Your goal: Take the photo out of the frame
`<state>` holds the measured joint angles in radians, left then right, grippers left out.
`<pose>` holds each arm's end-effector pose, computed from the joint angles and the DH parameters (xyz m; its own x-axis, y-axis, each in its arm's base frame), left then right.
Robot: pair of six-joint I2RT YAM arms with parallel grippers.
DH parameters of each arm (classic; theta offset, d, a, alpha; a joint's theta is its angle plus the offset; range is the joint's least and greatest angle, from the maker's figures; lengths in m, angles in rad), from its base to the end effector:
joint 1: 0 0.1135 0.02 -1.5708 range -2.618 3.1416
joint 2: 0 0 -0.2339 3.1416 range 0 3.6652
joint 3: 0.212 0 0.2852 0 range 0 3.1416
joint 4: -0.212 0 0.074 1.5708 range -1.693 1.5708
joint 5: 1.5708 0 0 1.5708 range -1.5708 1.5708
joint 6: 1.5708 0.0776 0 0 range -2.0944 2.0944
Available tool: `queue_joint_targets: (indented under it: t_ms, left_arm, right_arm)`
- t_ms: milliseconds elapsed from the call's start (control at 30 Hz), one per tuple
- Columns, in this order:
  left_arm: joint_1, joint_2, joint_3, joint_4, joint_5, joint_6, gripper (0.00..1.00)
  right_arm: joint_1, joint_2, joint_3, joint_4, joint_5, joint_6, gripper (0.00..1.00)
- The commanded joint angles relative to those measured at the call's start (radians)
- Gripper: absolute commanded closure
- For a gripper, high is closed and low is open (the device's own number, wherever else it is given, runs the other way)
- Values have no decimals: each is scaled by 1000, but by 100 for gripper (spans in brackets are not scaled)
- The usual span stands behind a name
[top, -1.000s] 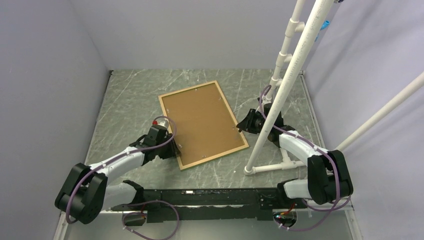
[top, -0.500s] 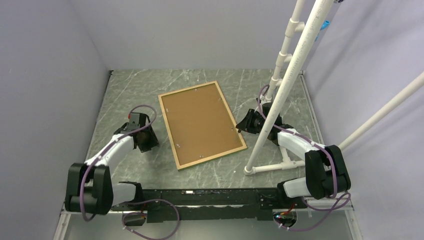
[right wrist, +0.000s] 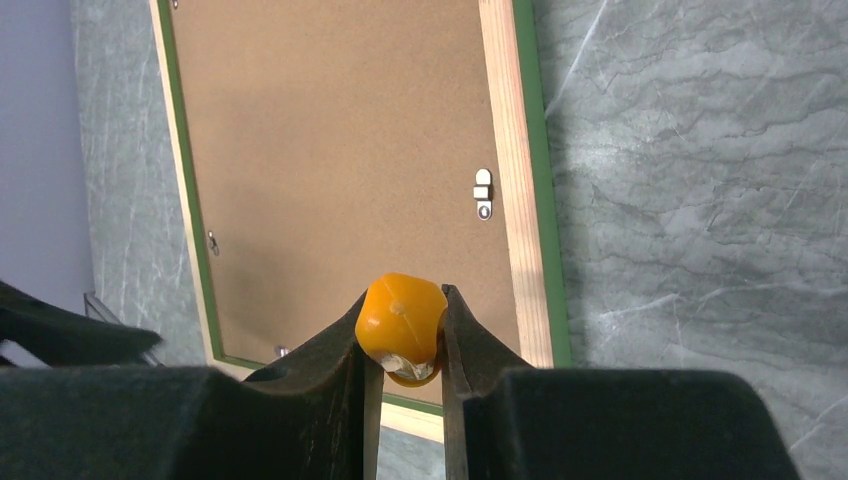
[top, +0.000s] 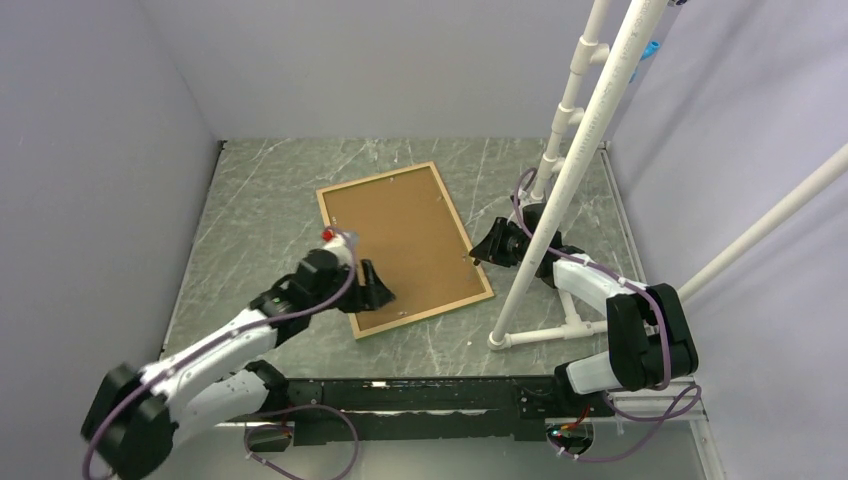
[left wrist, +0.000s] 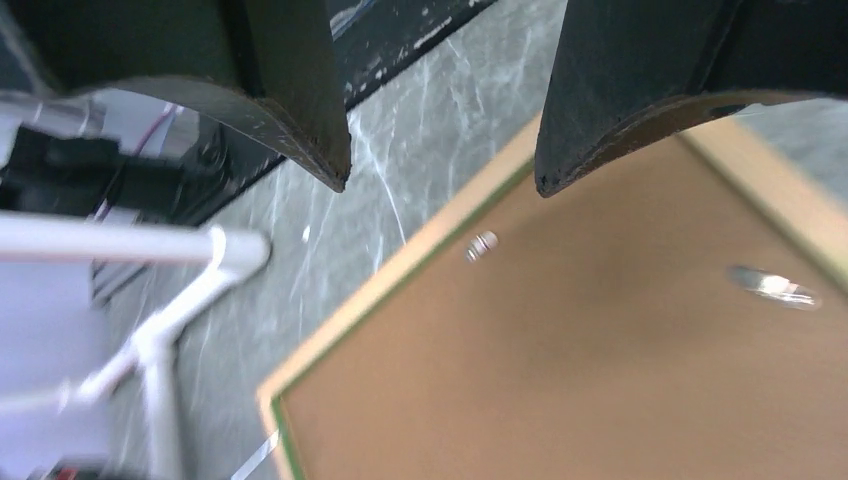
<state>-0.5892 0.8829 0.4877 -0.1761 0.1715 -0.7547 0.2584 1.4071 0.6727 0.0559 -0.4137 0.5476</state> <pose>0.2242 -0.1658 0.1609 -0.7844 -0.2876 -0.5496 0.1779 0.7445 -0.6435 0.3226 0.1175 0.1109 -0.7974 0.2823 -0.5333 -0.1422 0.7710 0.6207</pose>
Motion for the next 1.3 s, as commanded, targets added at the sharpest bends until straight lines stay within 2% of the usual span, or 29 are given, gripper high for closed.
queue_joint_targets:
  t_ms: [0,67,133,333,467,567,633,767,867,933,1033,1100,1167,1267]
  left_arm:
    - [-202,219,62,147,9,-6,28]
    - [-300,326,123,155,-6,25,27]
    - [-352,433,192,128,9,49,27]
    - [-360,660,309,36,61,127,25]
    - [-352,717,299,-78,-49,112,26]
    - [-310,675,228,-117,-139,61,25]
    - [-244,618,173,-146,-167,38,24]
    - [-39,476,87,-179,-208,44,21]
    - [134,391,62,-197,-181,83,20]
    - [201,331,63,-208,-161,103,19]
    - [228,256,66,-214,-140,96,18]
    - [229,202,42,-180,-79,38,18]
    - [223,155,-7,-121,23,-70,17]
    - [197,97,-55,-74,49,-287,15]
  right_arm:
    - [1,-18,26,67,-11,30,100]
    - [3,-24,12,76,-4,44,100]
    - [7,-26,1,84,7,55,100]
    - [13,-12,24,64,14,56,100]
    - [14,-11,41,54,28,48,100]
    - [13,-7,40,59,25,48,100]
    - [14,-2,35,61,24,48,100]
    - [13,8,19,72,19,50,100]
    - [15,14,17,74,13,49,100]
    - [14,13,23,67,15,44,100]
    - [14,3,27,58,24,35,100]
    - [13,-1,31,54,29,28,100]
    - [14,0,33,54,31,25,100]
    - [14,11,33,64,25,28,100]
